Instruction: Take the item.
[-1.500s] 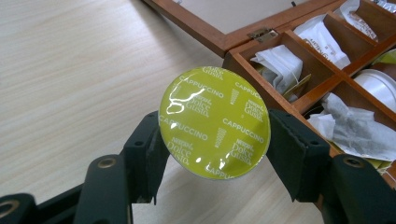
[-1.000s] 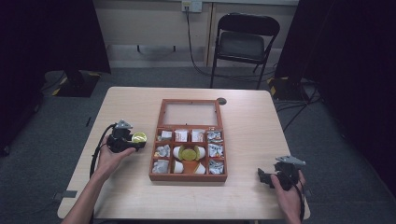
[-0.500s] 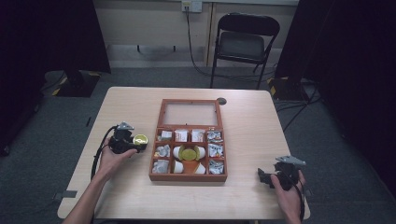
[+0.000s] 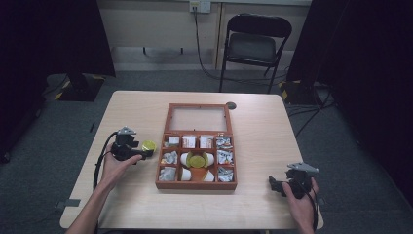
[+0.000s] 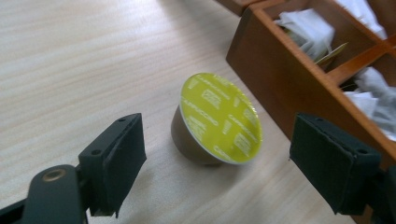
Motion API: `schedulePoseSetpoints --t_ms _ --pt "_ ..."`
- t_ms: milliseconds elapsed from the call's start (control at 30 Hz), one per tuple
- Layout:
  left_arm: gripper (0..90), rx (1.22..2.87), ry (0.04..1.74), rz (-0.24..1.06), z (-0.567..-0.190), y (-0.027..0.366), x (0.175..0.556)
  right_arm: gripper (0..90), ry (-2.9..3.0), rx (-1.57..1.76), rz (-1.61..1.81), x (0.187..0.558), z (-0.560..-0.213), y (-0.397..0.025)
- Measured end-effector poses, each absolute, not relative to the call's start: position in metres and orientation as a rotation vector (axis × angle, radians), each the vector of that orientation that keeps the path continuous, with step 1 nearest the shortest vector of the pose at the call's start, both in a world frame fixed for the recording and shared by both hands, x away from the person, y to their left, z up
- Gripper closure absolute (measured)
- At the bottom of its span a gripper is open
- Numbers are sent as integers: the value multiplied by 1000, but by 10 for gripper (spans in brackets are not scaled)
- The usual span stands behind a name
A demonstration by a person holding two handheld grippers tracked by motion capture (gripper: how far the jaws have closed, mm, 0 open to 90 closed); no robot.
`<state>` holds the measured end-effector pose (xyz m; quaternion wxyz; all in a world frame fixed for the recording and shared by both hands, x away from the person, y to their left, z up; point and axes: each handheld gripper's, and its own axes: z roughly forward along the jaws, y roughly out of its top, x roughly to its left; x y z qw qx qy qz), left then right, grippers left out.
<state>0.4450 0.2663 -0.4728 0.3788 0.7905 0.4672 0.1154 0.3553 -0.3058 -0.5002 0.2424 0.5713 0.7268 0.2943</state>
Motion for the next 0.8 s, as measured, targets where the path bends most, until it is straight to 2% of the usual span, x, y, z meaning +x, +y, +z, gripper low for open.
schedulePoseSetpoints --t_ms 300,600,800 --pt "170 1988 1173 304 -460 277 433 0 1987 1561 804 355 -500 -306" --pt "170 1889 1251 334 -451 317 425 0 1989 1560 805 355 -500 -306" --pt "171 1892 1243 364 -449 335 419 0 1988 1560 805 355 -500 -306"
